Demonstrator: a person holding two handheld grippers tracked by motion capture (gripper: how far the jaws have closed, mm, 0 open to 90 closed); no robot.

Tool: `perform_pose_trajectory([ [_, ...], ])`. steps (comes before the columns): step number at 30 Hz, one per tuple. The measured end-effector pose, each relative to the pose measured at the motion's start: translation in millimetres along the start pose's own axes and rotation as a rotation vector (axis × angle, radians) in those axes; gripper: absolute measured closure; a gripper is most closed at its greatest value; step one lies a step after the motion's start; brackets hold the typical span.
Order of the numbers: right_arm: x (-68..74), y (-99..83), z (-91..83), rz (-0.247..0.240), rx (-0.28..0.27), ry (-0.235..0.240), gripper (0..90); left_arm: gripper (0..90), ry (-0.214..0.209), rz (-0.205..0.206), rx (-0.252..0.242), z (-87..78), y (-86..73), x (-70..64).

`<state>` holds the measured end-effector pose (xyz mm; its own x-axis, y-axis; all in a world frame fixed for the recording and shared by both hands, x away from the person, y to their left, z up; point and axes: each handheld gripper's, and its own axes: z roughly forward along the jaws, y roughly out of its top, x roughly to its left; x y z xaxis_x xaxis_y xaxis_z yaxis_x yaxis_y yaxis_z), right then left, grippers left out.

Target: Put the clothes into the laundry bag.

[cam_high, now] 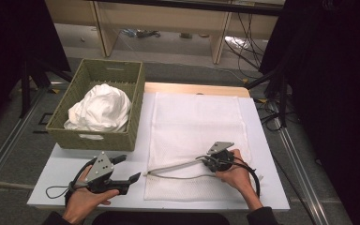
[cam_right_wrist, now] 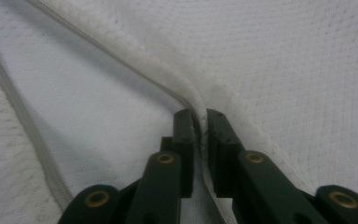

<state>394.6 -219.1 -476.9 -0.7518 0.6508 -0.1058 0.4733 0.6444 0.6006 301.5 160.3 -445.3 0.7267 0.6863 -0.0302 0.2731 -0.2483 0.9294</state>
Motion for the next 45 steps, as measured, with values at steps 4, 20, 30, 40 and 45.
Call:
perform_pose_trajectory([
  [4,1.5,2.1,1.7,-0.015,0.016,-0.019,89.2,23.9,0.011,0.012,0.003,-1.5,1.2,1.0],
  [20,-3.4,15.6,-20.0,-0.077,-0.081,-0.092,89.6,24.7,0.016,-0.068,0.001,-12.5,20.7,16.1],
  [30,-6.4,24.7,-38.3,-0.059,-0.141,-0.13,89.6,24.2,0.106,-0.047,0.045,-25.7,61.9,52.5],
  [40,-8.8,36.8,-53.2,-0.118,-0.202,-0.176,89.7,20.6,0.25,-0.02,0.214,-14.2,118.1,130.2],
  [45,-9.4,40.5,-61.3,-0.118,-0.218,-0.172,89.7,20.0,0.309,-0.094,0.234,4.0,126.7,168.1],
])
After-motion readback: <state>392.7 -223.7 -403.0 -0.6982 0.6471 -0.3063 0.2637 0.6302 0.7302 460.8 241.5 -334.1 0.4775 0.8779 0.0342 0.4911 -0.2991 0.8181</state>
